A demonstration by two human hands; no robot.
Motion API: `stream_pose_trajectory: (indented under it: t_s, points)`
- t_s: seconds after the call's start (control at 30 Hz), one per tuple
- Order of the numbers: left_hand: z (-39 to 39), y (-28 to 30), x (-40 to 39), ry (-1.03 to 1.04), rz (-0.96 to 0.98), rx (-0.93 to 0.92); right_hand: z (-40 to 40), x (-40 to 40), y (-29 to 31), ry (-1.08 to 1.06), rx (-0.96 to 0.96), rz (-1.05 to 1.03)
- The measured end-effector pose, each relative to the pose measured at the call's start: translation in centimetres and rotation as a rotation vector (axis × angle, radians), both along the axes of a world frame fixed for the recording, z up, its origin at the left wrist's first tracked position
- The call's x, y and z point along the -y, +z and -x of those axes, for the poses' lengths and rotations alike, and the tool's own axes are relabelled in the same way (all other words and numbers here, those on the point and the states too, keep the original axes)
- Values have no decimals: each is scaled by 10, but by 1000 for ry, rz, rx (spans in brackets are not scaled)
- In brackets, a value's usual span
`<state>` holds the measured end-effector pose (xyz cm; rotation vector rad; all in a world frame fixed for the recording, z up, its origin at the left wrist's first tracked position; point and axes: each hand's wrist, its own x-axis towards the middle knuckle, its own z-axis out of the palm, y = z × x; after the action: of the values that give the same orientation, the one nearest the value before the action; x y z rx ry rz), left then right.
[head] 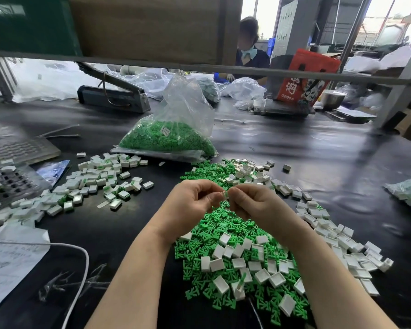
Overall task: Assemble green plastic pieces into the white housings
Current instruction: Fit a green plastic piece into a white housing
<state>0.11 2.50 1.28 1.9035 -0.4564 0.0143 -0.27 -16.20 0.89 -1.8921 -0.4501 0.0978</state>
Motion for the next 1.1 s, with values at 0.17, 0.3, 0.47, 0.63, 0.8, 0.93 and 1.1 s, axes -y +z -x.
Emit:
stream_pose_trajectory:
  t_s: [0.17,0.3,0.47,0.63,0.8,0.93,1.1]
  points:
    - [0,3,10,65,120,17,-1,-8,-4,-2,-261,-136]
    - [1,2,17,100,162,34,-1,-20,-8,71,-402,-420]
    - [2,4,20,124,251,60,-2,-26,-7,101,-479,-704]
    - [2,3,19,112,272,57,-2,-29,-8,117,-481,-780]
    - [1,3,19,84,298,-5,-2,-26,-8,161,-508,-769]
    - [4,4,19,60,264,-14,-1,-25,-6,173,-507,-749]
    - [6,6,20,65,261,-38,-1,-25,-7,146,-435,-635]
